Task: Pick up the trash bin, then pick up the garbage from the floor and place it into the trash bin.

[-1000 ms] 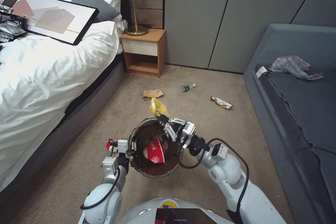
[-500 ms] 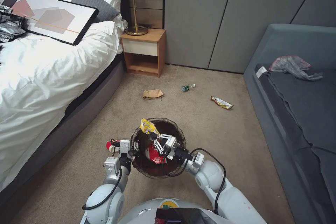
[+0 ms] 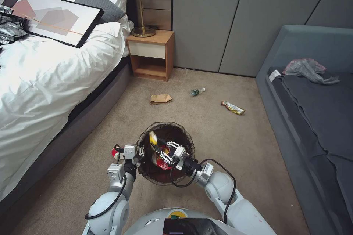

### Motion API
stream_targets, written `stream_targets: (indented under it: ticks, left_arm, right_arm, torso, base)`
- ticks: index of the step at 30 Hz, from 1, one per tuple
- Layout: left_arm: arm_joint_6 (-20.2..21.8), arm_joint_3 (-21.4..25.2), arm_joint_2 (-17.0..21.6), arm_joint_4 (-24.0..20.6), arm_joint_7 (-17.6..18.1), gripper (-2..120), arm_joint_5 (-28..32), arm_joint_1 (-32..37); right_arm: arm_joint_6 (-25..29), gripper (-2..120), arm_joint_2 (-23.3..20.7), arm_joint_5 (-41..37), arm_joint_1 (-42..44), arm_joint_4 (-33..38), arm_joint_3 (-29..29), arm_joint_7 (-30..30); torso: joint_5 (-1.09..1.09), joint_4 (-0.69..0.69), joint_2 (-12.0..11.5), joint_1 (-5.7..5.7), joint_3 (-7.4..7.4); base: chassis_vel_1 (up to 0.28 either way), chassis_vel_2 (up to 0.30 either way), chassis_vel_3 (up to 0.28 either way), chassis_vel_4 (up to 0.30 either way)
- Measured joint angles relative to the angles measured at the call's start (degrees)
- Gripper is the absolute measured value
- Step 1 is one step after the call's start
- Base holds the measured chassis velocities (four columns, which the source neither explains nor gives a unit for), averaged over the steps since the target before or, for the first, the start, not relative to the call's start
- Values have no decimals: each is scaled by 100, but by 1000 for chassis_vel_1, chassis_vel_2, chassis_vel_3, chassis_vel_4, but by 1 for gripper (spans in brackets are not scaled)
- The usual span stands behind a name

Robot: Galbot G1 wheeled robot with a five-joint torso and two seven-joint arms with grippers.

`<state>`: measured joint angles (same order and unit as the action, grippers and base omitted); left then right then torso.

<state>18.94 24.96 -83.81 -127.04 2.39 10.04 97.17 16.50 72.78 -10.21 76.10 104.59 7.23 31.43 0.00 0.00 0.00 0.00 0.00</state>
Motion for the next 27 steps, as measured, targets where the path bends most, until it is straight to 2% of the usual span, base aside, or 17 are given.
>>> stream_targets:
  ticks: [1, 4, 5, 6, 8, 10, 11, 15, 16, 18, 22, 24, 25, 27]
  left_arm:
    - [0, 0, 0, 0, 0, 2, 0, 0]
    - [12, 14, 0, -1, 3, 2, 17, -19]
    - [12, 14, 0, -1, 3, 2, 17, -19]
    - [17, 16, -1, -1, 3, 2, 20, -31]
    - [20, 17, -2, 3, 4, 2, 22, -45]
    - [25, 19, -2, 26, 6, 2, 26, -58]
    - [25, 19, -2, 26, 6, 2, 26, -58]
    - [28, 36, 4, 55, 8, 2, 31, -72]
    - [28, 36, 4, 55, 8, 2, 31, -72]
    - [30, 41, 6, 61, 9, 2, 32, -76]
    - [31, 49, 13, 83, 9, 2, 33, -78]
    - [31, 63, 16, 103, 9, 2, 31, -79]
    - [31, 63, 16, 103, 9, 2, 31, -79]
    - [30, 76, 18, 118, 9, 2, 30, -79]
  right_arm:
    - [0, 35, 0, 0, 0, 0, 0, 0]
    - [25, 48, -8, 16, 17, 0, 37, 34]
    - [25, 48, -8, 16, 17, 0, 37, 34]
    - [31, 56, -11, 19, 36, 5, 55, 44]
    - [45, 59, -15, 19, 57, 14, 75, 48]
    - [59, 72, -31, 19, 90, 40, 119, 63]
    - [59, 72, -31, 19, 90, 40, 119, 63]
    - [66, 90, -81, 2, 154, 157, 209, 99]
    - [66, 90, -81, 2, 154, 157, 209, 99]
    - [94, 97, -89, -1, 176, 273, 290, 107]
    - [113, 100, -96, -39, 217, 692, 503, -8]
    - [80, 100, -94, -66, 267, 1142, 685, -332]
    - [80, 100, -94, -66, 267, 1142, 685, -332]
    - [38, 100, -56, -68, 348, 1527, 848, -748]
  torso:
    - [0, 0, 0, 0, 0]
    - [0, 0, 0, 0, 0]
    - [0, 0, 0, 0, 0]
    - [0, 0, 0, 0, 0]
    - [0, 0, 0, 0, 0]
    - [0, 0, 0, 0, 0]
    - [0, 0, 0, 0, 0]
    - [0, 0, 0, 0, 0]
    - [0, 0, 0, 0, 0]
    - [0, 0, 0, 0, 0]
    - [0, 0, 0, 0, 0]
    - [0, 1, 0, 0, 0]
    - [0, 1, 0, 0, 0]
    - [0, 0, 0, 0, 0]
  base:
    - [0, 0, 0, 0]
    - [0, 0, 0, 0]
    - [0, 0, 0, 0]
    - [0, 0, 0, 0]
    - [0, 0, 0, 0]
    - [0, 0, 0, 0]
    - [0, 0, 0, 0]
    - [0, 0, 0, 0]
    - [0, 0, 0, 0]
    - [0, 0, 0, 0]
    - [0, 0, 0, 0]
    - [0, 0, 0, 0]
    - [0, 0, 0, 0]
    - [0, 0, 0, 0]
